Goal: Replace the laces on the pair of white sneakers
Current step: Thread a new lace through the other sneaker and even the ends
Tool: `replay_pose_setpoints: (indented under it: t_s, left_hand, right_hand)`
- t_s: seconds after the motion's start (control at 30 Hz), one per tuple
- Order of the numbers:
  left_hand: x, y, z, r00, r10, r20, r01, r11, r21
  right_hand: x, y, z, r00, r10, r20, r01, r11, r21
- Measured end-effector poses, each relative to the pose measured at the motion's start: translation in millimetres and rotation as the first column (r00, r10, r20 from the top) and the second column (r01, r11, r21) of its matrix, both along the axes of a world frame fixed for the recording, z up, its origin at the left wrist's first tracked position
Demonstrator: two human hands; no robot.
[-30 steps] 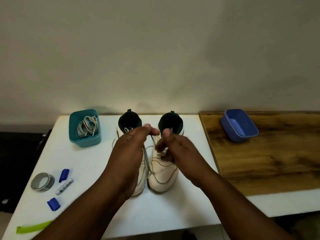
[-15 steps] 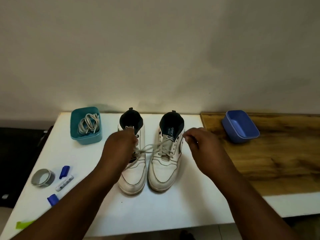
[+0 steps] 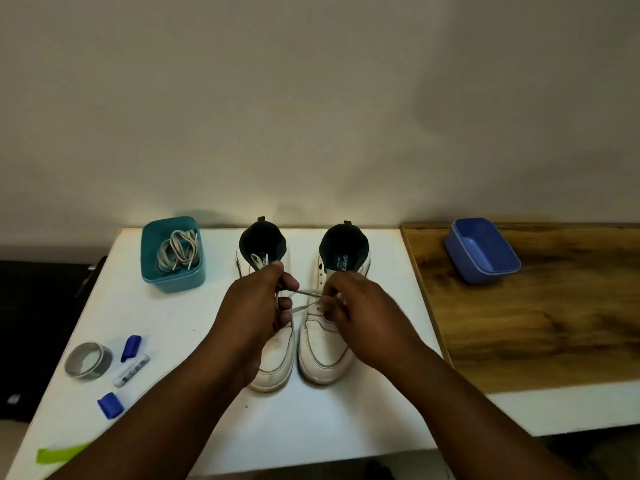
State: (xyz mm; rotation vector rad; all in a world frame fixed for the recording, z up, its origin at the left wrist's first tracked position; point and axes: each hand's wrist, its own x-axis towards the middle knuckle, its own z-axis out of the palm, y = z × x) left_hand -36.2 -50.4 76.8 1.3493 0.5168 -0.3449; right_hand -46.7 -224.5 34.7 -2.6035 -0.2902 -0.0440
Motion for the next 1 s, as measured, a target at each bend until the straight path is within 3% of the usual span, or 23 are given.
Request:
replay_pose_setpoints:
  t_s: [0.07, 0.17, 0.23, 0.33, 0.4, 0.5, 0.6, 0.67, 0.77, 0.83, 0.9, 0.97, 1.0]
  left_hand:
    - [-1, 1, -3, 1.0, 0.0, -0.013, 0.0, 1.0, 0.005]
    - [2, 3, -7, 0.999, 0.017, 0.031, -0.02, 0.994, 0.103]
    - [6, 7, -8, 0.997, 0.074, 0.037, -0.078, 0.99, 0.119]
    - [9, 14, -13, 0.992, 0.12, 0.049, -0.126, 0.98, 0.155]
    - [6, 15, -18, 0.99, 0.035, 0.138, -0.077, 0.947, 0.312]
    - [3, 15, -21, 0.978, -0.066, 0.198, -0.032, 0.889, 0.456]
    - [7, 21, -24, 0.984, -0.02, 0.177, -0.055, 0.912, 0.407]
    - [9, 25, -26, 0.982, -0.014, 0.19, -0.064, 0.915, 0.399]
    - [13, 30, -32, 0.957, -0.096, 0.272, -0.072, 0.834, 0.546]
    - [19, 38, -31, 0.945, -0.023, 0.326, -0.173, 0.811, 0.559]
    - [22, 44, -22, 0.931, 0.031, 0.363, -0.276, 0.709, 0.649]
    - [18, 41, -13, 0.882, -0.084, 0.464, -0.327, 0.6, 0.73]
    - [14, 36, -9, 0.819, -0.203, 0.536, -0.32, 0.613, 0.722]
  right_hand:
    - [2, -8, 3, 1.0, 0.007, -0.028, -0.008, 0.999, -0.05]
    - [0, -13, 10, 0.962, 0.192, -0.196, -0.211, 0.974, -0.081]
    - [0, -22, 11, 0.959, 0.207, -0.195, -0.233, 0.965, -0.123]
    - [11, -41, 7, 0.999, 0.044, 0.021, -0.042, 0.993, -0.109]
    - [15, -44, 4, 0.992, -0.063, 0.105, 0.063, 0.998, 0.0]
    - [17, -42, 1, 0.972, -0.18, 0.149, 0.177, 0.984, 0.032]
    - [16, -47, 4, 0.943, -0.299, 0.148, 0.292, 0.954, 0.065]
    - [17, -49, 6, 0.947, -0.297, 0.123, 0.282, 0.951, 0.122]
    - [17, -40, 9, 0.968, -0.249, 0.026, 0.226, 0.916, 0.33]
    - [15, -34, 11, 0.978, -0.199, 0.058, 0.169, 0.926, 0.338]
    - [12, -29, 14, 0.987, -0.148, 0.064, 0.113, 0.921, 0.374]
    - [8, -22, 19, 0.992, -0.126, 0.006, 0.109, 0.882, 0.459]
    - [7, -19, 21, 0.993, -0.114, -0.019, 0.109, 0.867, 0.485]
